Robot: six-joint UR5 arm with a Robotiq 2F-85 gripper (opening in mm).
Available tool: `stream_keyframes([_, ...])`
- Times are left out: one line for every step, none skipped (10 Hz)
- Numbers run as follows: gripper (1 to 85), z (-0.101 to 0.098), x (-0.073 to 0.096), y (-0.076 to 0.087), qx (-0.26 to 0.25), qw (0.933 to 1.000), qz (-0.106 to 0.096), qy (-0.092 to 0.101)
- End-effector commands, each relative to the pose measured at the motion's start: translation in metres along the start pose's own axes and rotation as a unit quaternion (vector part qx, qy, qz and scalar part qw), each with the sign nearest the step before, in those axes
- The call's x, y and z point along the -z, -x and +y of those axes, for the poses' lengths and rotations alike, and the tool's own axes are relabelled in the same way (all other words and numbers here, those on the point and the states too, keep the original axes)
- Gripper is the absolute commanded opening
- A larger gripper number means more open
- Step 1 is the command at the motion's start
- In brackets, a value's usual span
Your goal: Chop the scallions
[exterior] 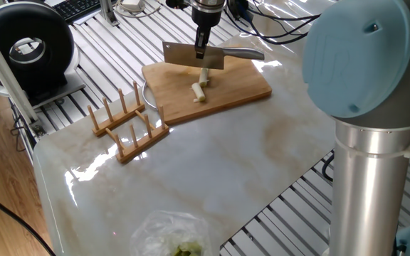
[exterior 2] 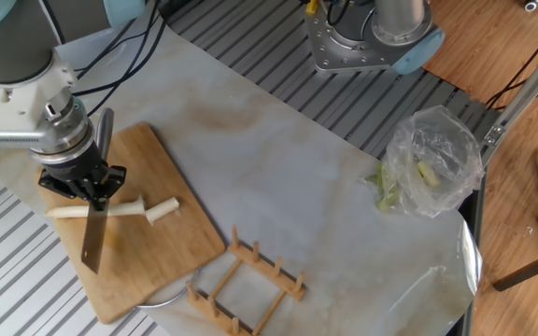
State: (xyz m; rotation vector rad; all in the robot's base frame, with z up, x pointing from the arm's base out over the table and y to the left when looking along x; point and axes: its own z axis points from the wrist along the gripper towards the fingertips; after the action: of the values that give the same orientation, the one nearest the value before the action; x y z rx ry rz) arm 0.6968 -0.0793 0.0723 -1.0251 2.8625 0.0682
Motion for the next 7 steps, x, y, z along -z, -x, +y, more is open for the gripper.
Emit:
stream_keyframes([1.3,-0.0006,-0.0003,-0.0028,-0.001,1.0,0.002,0.002])
stream_keyframes([1.3,-0.0008,-0.0005,-0.0039,-0.001,1.0,0.003,0.003])
stream_keyframes([1.3,-0.001,-0.0006,-0.0043,-0.001,1.0,0.003,0.003])
stream_keyframes([1.3,-0.001,-0.0007,-0.0043,-0.001,1.0,0.003,0.003])
stream_keyframes([1.3,-0.0006,-0.0006,-0.004,-0.001,1.0,0.002,0.004])
stream_keyframes([1.3,-0.0006,-0.0006,-0.0034,-0.001,1.0,0.001,0.004])
stream_keyframes([1.3,-0.0008,-0.0006,-0.0033,-0.002,1.0,0.001,0.004])
